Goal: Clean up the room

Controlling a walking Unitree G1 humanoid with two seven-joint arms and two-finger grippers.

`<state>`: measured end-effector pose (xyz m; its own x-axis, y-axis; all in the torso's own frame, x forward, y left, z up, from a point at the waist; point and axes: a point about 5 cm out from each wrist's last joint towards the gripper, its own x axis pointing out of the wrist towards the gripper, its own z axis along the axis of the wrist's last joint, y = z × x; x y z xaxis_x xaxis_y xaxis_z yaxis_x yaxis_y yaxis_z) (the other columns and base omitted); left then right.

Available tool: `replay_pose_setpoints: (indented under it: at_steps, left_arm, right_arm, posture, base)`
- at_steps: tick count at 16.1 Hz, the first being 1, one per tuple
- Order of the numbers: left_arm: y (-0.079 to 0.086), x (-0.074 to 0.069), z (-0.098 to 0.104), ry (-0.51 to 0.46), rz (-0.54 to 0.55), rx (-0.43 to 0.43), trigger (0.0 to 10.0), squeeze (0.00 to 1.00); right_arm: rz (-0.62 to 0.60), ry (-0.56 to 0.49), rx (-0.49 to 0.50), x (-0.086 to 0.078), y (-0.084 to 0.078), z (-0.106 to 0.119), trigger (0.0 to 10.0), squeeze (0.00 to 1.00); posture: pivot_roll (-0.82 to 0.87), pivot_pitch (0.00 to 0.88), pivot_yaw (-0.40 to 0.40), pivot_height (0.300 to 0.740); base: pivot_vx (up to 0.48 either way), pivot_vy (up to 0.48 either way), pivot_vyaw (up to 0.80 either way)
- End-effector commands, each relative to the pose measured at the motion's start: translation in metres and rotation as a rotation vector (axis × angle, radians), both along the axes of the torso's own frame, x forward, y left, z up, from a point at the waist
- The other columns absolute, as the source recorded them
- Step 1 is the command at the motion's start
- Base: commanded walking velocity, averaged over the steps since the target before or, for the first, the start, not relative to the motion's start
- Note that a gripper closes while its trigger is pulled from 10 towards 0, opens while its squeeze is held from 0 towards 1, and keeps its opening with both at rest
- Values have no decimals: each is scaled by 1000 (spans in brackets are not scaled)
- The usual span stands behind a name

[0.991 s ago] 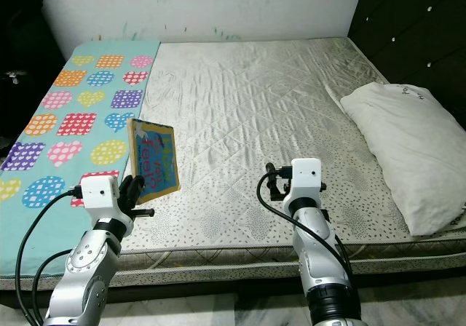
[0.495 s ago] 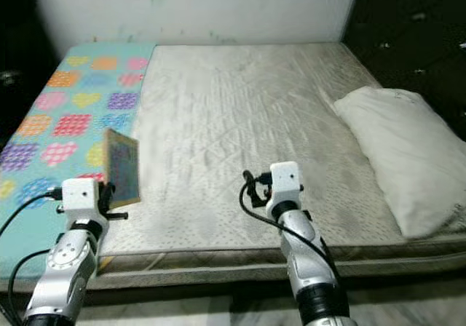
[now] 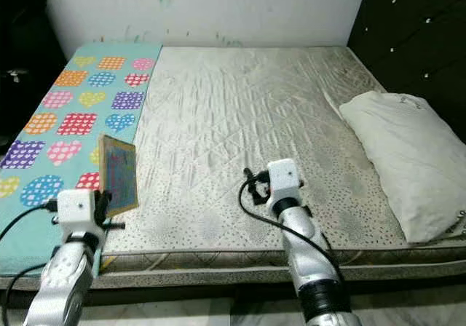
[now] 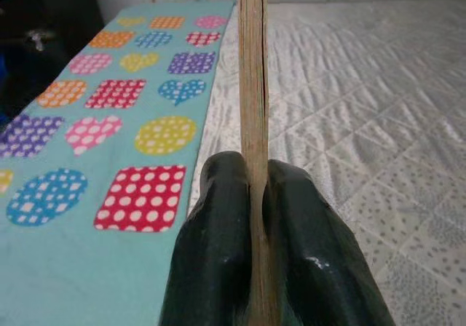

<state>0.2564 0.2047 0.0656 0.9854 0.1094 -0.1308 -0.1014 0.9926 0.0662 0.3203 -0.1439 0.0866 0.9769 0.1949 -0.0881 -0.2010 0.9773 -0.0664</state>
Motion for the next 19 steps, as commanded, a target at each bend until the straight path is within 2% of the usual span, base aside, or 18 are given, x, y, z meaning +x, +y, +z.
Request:
replay_pose_setpoints:
  at_steps: [1, 2, 4, 6, 8, 10, 13, 14, 15, 16, 17, 18, 19]
  left_arm:
    - [1, -3, 18, -90, -43, 12, 10000, 0]
    - [9, -9, 19, -107, -12, 30, 10000, 0]
    - [14, -12, 18, -105, 22, 84, 10000, 0]
    - [5, -14, 18, -84, -79, 39, 10000, 0]
    - [-1, -13, 25, -76, -167, 60, 10000, 0]
    - [-16, -14, 27, -54, -303, 67, 10000, 0]
    - [-30, -11, 29, -70, -279, 46, 10000, 0]
    - [-37, -10, 24, -52, -297, 70, 10000, 0]
    - [-45, -12, 23, -58, -362, 107, 10000, 0]
    - [-44, -11, 24, -67, -348, 112, 10000, 0]
    - [-35, -9, 24, -54, -213, -16, 10000, 0]
    - [-32, -9, 24, -57, -164, -36, 10000, 0]
    - [-33, -10, 23, -59, -175, -26, 10000, 0]
  right_arm:
    - [-37, -41, 48, -3, -13, 8, 10000, 0]
    - [-30, -51, 98, -9, -21, 10, 10000, 0]
    - [-43, -55, -44, -16, -30, 6, 10000, 0]
    - [-32, -89, -68, -18, -31, 8, 10000, 0]
    - [-35, -77, -57, -18, -33, 10, 10000, 0]
    - [-85, -38, -8, -14, -38, 8, 10000, 0]
    - [-77, -60, -10, -12, -28, 12, 10000, 0]
    - [-68, -61, 1, -14, -26, 12, 10000, 0]
    - [-66, -59, -4, -16, -25, 12, 10000, 0]
    - [-68, -57, -11, -16, -26, 11, 10000, 0]
    - [-72, -50, -21, -18, -27, 9, 10000, 0]
    - [-71, -48, -20, -18, -27, 8, 10000, 0]
    - [-72, -44, -16, -17, -27, 8, 10000, 0]
  posture:
    - [-85, 41, -2, 740]
    - [-92, 48, -1, 740]
    - [-98, 54, -4, 740]
    - [-98, 65, -16, 740]
    - [-81, 82, -28, 740]
    - [-65, 85, -39, 740]
    - [-91, 88, -22, 740]
    - [-97, 86, -18, 740]
    - [-102, 85, -13, 740]
    - [-105, 85, -12, 740]
    - [-101, 84, -13, 740]
    - [-95, 81, -20, 740]
    - [-93, 79, -21, 740]
  base:
    - [0, 0, 0]
    - [240, 0, 0]
    - [0, 0, 0]
    - [0, 0, 0]
    - [0, 0, 0]
    - [0, 0, 0]
    - [0, 0, 0]
    - [0, 0, 0]
    - [0, 0, 0]
    - [0, 0, 0]
    - [0, 0, 0]
    - [0, 0, 0]
    - [0, 0, 0]
